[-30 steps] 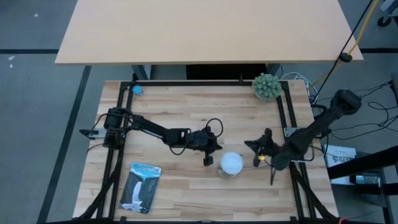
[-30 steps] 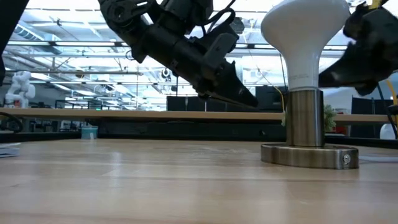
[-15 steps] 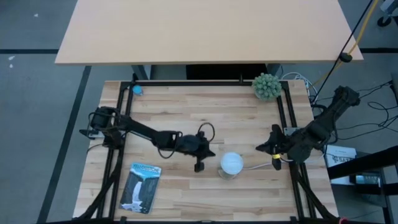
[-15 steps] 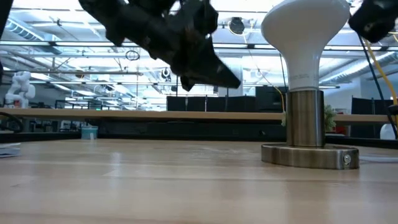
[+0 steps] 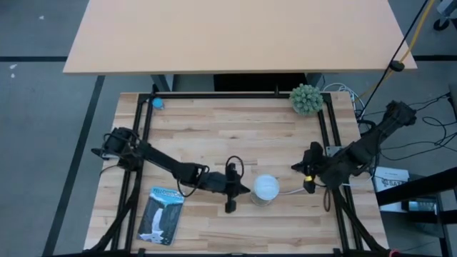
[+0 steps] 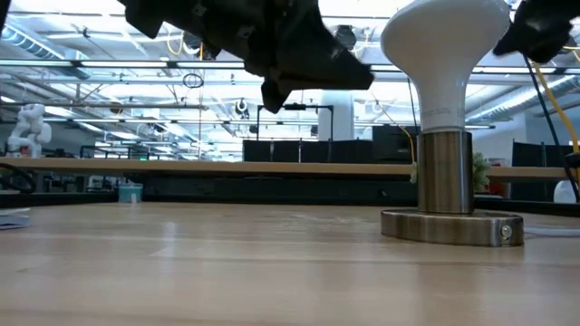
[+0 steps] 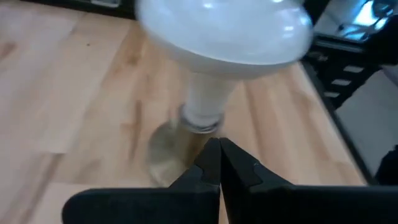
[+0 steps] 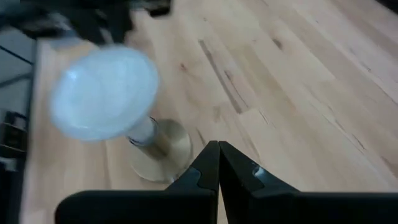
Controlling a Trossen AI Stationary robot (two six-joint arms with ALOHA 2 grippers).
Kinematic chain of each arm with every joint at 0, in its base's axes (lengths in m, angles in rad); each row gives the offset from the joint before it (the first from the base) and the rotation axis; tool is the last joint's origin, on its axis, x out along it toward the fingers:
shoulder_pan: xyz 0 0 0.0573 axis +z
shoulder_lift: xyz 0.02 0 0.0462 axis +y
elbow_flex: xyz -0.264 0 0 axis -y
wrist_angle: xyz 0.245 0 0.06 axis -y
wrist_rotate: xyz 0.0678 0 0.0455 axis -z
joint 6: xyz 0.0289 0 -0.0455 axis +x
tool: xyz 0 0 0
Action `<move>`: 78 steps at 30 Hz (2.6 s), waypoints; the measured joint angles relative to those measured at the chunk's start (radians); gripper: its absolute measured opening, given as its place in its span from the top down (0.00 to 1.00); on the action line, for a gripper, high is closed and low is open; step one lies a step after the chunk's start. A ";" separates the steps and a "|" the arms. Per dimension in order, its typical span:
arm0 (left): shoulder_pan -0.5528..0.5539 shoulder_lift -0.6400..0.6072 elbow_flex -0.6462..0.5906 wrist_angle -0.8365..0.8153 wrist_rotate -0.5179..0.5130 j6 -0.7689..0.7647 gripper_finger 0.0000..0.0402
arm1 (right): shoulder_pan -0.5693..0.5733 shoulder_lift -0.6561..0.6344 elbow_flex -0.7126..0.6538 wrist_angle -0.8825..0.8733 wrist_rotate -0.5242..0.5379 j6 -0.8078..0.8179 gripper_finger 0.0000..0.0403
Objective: Screw lightbulb
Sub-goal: Insert the lightbulb into the bronze lamp socket
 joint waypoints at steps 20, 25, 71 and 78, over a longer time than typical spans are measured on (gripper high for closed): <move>-0.145 0.221 0.254 0.002 -0.149 -0.057 1.00 | -0.016 0.096 -0.005 0.056 -0.139 0.054 1.00; -0.152 0.241 0.290 -0.004 -0.158 -0.057 1.00 | 0.148 0.144 -0.121 0.262 -0.022 0.130 1.00; -0.070 0.242 0.290 -0.069 -0.182 -0.056 1.00 | 0.124 0.489 -0.385 1.196 0.305 -0.152 1.00; -0.060 0.242 0.290 -0.069 -0.182 -0.051 1.00 | 0.111 0.490 -0.385 1.221 0.246 -0.180 1.00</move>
